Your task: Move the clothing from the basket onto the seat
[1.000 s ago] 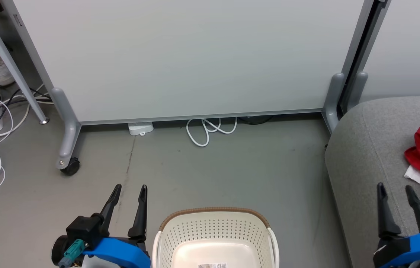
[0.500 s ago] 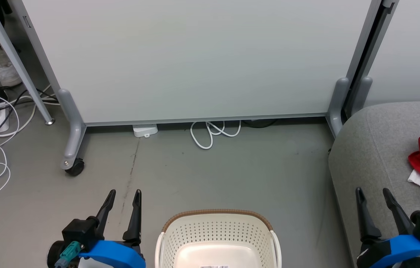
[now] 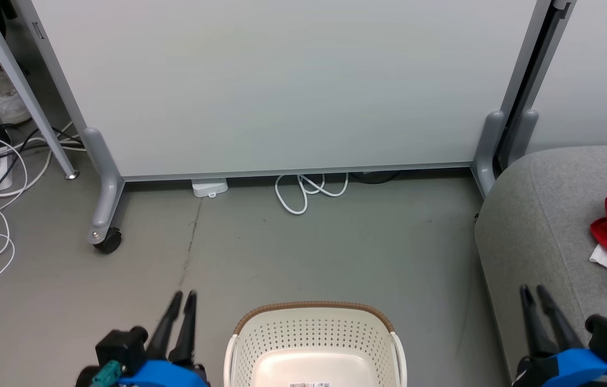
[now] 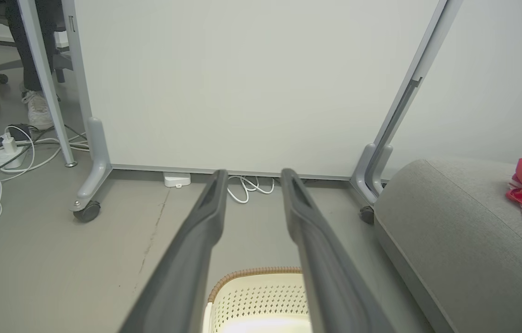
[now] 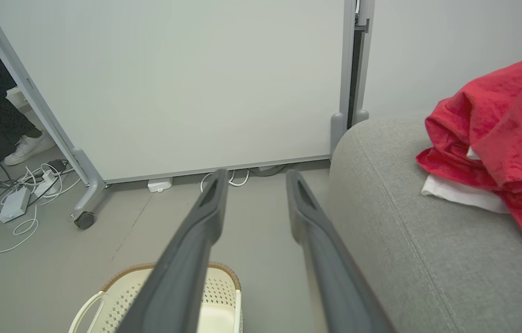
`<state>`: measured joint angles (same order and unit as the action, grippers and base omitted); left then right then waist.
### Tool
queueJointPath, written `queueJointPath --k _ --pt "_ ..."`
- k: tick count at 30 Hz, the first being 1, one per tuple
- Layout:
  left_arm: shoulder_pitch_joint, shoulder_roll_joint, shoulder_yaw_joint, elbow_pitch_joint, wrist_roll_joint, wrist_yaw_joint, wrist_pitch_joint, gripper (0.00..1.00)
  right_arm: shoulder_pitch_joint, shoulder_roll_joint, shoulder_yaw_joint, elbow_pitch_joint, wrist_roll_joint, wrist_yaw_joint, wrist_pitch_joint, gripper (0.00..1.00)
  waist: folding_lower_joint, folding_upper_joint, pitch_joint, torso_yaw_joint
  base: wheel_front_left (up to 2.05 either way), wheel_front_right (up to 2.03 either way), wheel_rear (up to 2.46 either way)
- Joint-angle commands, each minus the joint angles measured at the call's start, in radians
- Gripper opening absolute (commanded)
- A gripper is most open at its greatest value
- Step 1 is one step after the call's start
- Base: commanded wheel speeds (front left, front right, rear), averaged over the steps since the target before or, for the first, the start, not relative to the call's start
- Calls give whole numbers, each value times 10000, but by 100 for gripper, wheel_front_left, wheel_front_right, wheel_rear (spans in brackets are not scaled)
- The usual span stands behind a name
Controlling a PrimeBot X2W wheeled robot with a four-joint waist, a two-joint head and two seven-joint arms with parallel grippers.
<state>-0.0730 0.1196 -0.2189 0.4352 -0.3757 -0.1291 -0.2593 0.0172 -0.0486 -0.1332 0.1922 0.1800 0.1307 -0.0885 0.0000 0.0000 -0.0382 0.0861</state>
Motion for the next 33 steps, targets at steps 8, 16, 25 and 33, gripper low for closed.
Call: queueJointPath --k 8,16,25,33 --pt "274 -71 176 137 -741 -1 238 0 15 43 -61 399 796 0 210 0 0 0 14 -30 0 0 0" --pt "190 -138 531 -102 -2037 -3 628 0 -109 34 2 371 2320 0 383 0 0 0 41 -85 0 0 0" --pt "100 -207 893 -340 -3354 -5 1024 0 -261 24 45 361 3854 0 575 0 0 0 71 -146 0 0 0" --pt "36 -263 1183 -532 -4414 -6 1347 0 -393 15 65 371 5084 0 743 0 0 0 97 -201 0 0 0"
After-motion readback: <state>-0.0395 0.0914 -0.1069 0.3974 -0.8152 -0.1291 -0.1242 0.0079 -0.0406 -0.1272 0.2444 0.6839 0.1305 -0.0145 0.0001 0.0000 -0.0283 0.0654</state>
